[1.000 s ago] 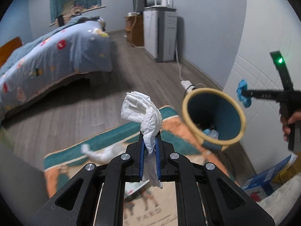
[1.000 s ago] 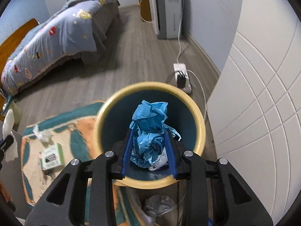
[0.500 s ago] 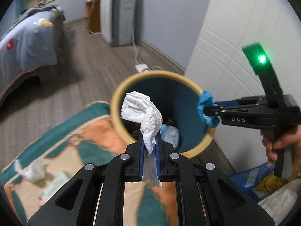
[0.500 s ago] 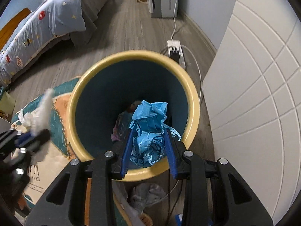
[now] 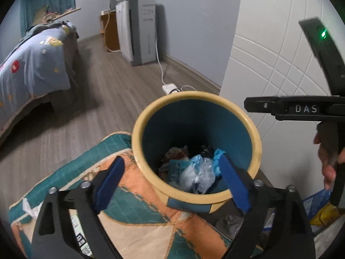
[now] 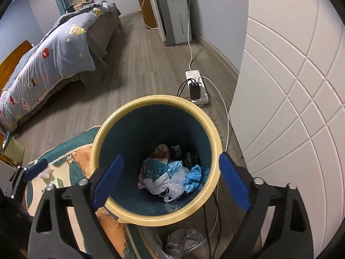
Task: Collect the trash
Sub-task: 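Drop the blue glove into the wastebasket with the right tool, then move the right tool over the COLTALIN box while the left holds the tissue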
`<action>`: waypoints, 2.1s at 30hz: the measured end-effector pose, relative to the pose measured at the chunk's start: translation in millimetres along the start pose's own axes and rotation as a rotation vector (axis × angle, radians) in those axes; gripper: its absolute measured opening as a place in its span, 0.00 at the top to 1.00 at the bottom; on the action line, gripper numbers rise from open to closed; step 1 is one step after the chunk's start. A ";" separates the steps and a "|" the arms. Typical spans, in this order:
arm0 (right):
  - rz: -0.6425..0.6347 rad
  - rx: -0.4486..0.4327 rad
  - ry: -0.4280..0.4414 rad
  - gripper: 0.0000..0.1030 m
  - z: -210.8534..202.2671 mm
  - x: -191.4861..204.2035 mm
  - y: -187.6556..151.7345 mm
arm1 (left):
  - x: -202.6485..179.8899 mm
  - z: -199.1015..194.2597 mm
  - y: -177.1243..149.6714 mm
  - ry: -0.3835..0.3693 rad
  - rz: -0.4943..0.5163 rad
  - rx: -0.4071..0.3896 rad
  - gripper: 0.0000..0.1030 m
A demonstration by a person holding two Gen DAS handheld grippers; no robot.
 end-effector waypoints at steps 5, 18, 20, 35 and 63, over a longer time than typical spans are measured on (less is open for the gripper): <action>-0.020 -0.006 0.006 0.06 -12.2 9.9 -8.6 | 20.0 -19.0 -4.8 0.049 -0.034 0.000 0.08; -0.153 0.019 0.118 0.06 -52.5 119.5 -40.1 | 97.9 -153.0 -72.3 0.247 -0.094 0.052 0.06; -0.204 0.017 0.127 0.06 -56.1 146.3 -54.9 | 112.4 -167.1 -93.2 0.264 -0.126 0.083 0.06; -0.832 0.175 0.128 0.06 8.4 263.1 -206.1 | 199.2 -195.4 -170.4 0.319 -0.383 0.101 0.06; -1.276 0.201 0.198 0.06 58.3 315.7 -274.7 | 260.6 -131.7 -178.4 0.172 -0.572 0.071 0.06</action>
Point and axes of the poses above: each gripper's, at about its wrist camera, not at the fingertips, and z roughly the way its jaws point, x to its left, y to its top, the point moved 1 cm from there along z, roughly the way its jaws point, and after that the axes turned 15 degrees about z, right-handed, at the moved point
